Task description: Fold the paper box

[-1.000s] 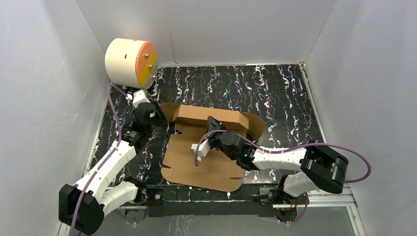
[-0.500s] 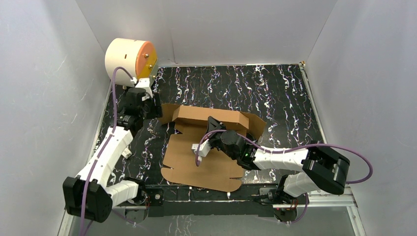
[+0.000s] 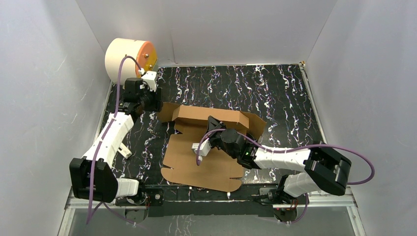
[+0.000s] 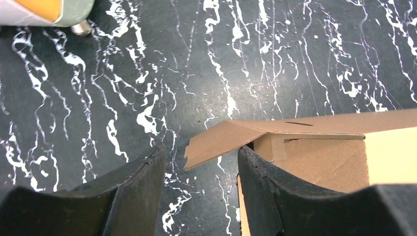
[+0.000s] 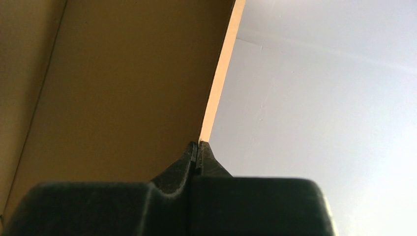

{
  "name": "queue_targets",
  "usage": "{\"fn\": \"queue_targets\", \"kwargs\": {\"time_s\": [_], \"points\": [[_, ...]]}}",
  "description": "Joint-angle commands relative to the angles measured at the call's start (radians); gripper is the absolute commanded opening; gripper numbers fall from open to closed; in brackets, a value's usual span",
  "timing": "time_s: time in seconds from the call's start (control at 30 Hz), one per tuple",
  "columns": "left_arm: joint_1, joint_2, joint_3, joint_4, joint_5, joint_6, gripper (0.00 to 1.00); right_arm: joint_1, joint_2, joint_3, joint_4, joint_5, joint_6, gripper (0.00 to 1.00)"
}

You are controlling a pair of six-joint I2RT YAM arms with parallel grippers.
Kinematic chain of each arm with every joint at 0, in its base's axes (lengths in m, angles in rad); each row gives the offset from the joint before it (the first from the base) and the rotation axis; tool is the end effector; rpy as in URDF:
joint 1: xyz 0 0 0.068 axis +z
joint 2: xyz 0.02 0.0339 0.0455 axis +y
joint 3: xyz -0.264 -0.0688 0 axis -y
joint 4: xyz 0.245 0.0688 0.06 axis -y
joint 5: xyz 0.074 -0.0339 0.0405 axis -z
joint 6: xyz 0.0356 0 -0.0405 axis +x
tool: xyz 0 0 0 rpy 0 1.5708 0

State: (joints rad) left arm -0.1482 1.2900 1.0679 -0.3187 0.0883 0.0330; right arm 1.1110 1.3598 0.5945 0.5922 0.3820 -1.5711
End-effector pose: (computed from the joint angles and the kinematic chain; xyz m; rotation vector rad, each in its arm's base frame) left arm 0.2892 -0.0464 0.3154 0.2438 2.0993 -0.1620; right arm 0.1399 0.2526 0.2268 -1.6445 0.6776 -0.6669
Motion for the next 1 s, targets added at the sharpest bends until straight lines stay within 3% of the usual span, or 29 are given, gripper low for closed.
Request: {"fn": "queue_targets", "kwargs": {"time_s": [0.0,0.27,0.47,0.97], "points": [[0.007,0.033,0.036,-0.029,0.118,0.08,0.52,-0.01,-0.009,0.021,-0.112,-0.018,0.023,0.0],[0.007,0.04,0.041,-0.055,0.203,0.108,0.24,-0.036,0.002,0.034,-0.106,-0.026,0.015,0.0],[0.007,-0.019,0.024,-0.065,0.257,0.072,0.09,-0.055,0.007,0.045,-0.076,-0.033,0.01,0.0],[-0.018,-0.109,-0.033,-0.06,0.345,-0.189,0.05,-0.094,0.076,0.076,0.021,-0.038,-0.012,0.0]]}}
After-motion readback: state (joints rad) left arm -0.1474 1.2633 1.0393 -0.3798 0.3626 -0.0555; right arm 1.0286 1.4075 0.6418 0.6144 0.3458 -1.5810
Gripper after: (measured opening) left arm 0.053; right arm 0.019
